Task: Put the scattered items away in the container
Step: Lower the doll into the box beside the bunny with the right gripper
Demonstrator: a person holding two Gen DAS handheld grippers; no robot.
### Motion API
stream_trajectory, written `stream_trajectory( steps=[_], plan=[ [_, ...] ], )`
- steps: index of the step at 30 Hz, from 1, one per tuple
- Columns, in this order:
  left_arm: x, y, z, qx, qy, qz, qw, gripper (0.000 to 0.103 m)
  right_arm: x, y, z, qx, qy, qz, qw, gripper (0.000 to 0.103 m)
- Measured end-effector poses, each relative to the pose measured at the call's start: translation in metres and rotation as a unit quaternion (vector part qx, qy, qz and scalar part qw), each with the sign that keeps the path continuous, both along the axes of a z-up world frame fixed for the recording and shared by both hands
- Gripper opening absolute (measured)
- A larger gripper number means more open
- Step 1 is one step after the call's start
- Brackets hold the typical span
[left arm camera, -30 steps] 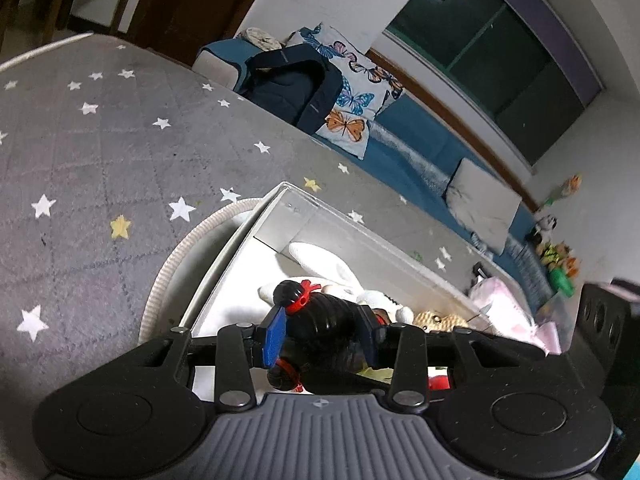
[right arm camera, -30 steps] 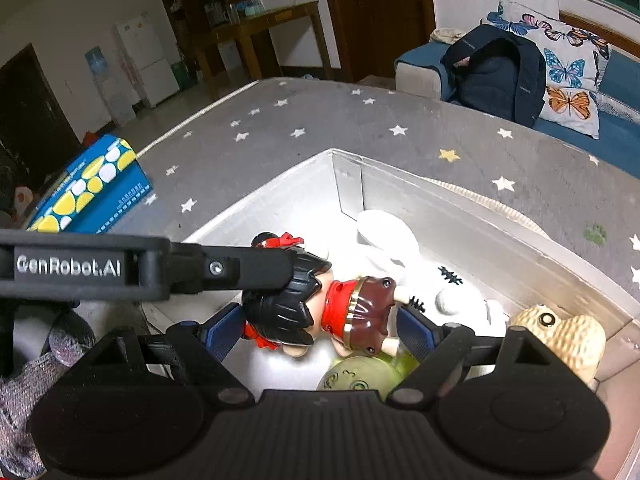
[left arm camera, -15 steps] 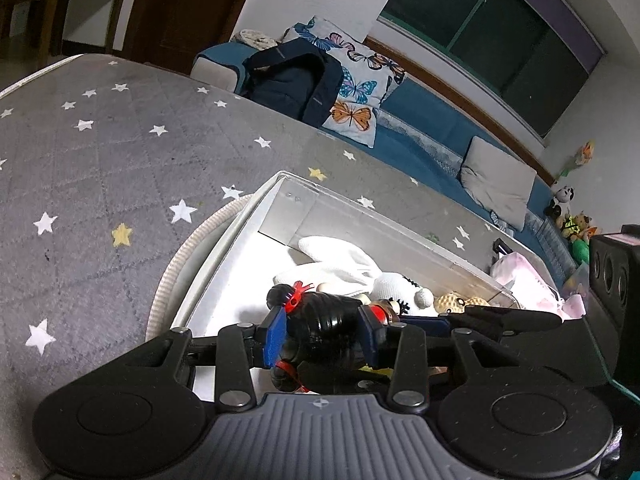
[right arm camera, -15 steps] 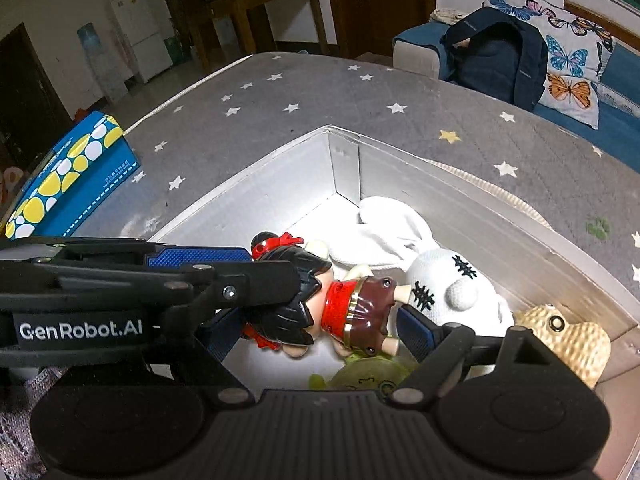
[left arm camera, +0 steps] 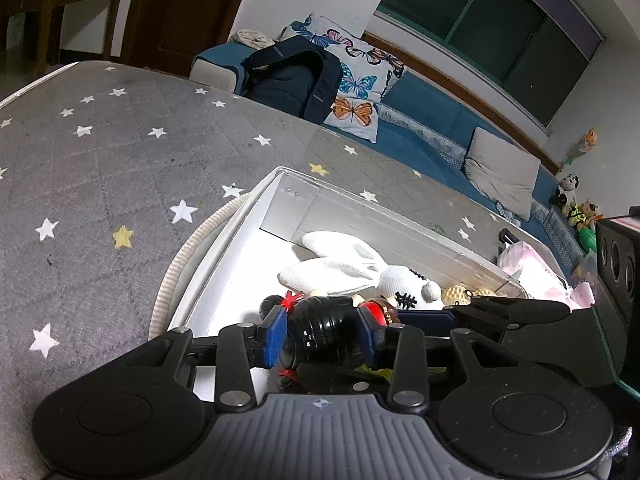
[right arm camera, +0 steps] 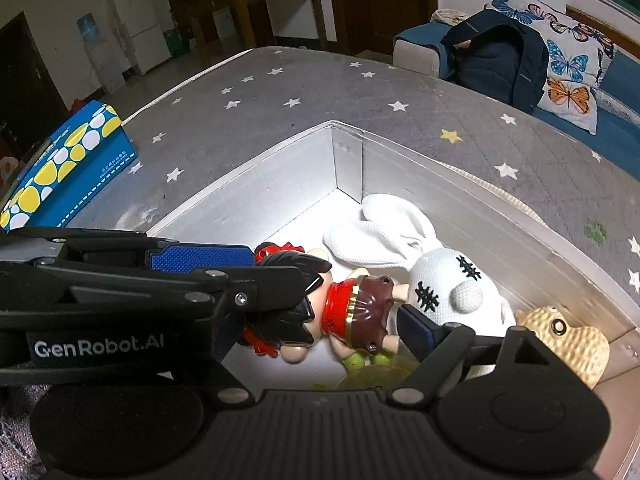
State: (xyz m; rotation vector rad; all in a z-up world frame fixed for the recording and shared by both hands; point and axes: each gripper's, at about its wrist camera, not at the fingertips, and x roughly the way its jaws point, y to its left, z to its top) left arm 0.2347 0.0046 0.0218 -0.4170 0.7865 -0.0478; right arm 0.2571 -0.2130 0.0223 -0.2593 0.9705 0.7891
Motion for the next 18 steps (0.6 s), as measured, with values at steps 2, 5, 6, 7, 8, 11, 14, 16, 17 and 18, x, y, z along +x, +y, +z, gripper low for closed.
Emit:
stream_trajectory(
  steps=[2, 5, 6, 7, 8, 11, 14, 16, 17, 18],
  plan=[
    [-0.0001, 0.0000, 0.0000, 0.000, 0.000, 0.000, 1.0000, 0.040, 0.0000, 0.0004, -0.0002, 0.000, 0.000, 0.000, 1.000, 0.085],
    [-0.0002, -0.0001, 0.0000, 0.000, 0.000, -0.001, 1.0000, 0.040, 0.0002, 0.0016, -0.0002, 0.001, 0.002, 0.001, 1.000, 0.086],
    [-0.0002, -0.0001, 0.0001, 0.000, 0.000, -0.001, 1.0000, 0.040, 0.0003, 0.0019, -0.0002, 0.001, 0.002, 0.001, 1.000, 0.086],
    [-0.0001, 0.0001, 0.0001, 0.000, 0.000, -0.001, 1.0000, 0.040, 0.0005, 0.0015, -0.0001, 0.002, 0.003, 0.001, 1.000, 0.086],
    [0.0004, 0.0005, 0.0003, -0.001, 0.001, -0.001, 1.0000, 0.040, 0.0006, 0.0008, -0.0001, 0.003, 0.003, 0.001, 1.000, 0.086],
    [0.0004, 0.0008, -0.0001, 0.000, 0.001, -0.002, 1.0000, 0.040, -0.0005, -0.0005, 0.0005, 0.005, 0.001, 0.001, 1.000, 0.086],
    [0.0002, 0.0014, 0.0007, -0.003, 0.001, -0.003, 1.0000, 0.040, -0.0024, -0.0024, 0.0028, 0.009, -0.003, 0.002, 1.000, 0.086],
    [-0.0004, 0.0018, 0.0018, -0.003, -0.002, -0.001, 1.0000, 0.040, -0.0035, -0.0029, 0.0040, 0.010, -0.005, 0.001, 1.000, 0.086],
    [-0.0006, 0.0023, 0.0025, -0.003, -0.003, -0.001, 1.0000, 0.040, -0.0044, -0.0030, 0.0049, 0.010, -0.007, 0.001, 1.000, 0.086],
    [-0.0009, 0.0026, 0.0030, -0.003, -0.003, -0.001, 1.0000, 0.040, -0.0051, -0.0032, 0.0058, 0.010, -0.009, 0.001, 1.000, 0.086]
  ],
)
